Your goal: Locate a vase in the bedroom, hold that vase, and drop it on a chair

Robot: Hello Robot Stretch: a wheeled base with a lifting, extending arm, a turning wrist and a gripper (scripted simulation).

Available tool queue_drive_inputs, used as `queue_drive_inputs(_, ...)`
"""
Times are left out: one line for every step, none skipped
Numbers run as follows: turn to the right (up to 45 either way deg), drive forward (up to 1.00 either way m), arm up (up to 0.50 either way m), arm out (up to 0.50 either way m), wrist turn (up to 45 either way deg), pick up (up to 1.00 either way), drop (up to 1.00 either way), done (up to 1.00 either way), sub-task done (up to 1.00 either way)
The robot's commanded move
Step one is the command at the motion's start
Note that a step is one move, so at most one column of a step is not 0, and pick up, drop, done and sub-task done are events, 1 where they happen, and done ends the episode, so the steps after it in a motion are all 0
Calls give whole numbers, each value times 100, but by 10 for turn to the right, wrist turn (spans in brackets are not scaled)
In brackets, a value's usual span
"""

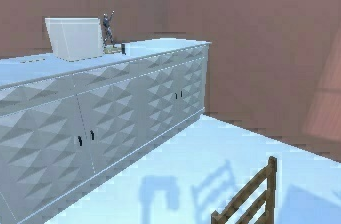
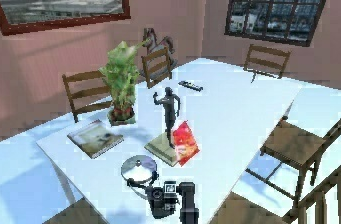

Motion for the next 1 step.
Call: queue_drive_inputs(0,0,10,0,0,0,0,0,0)
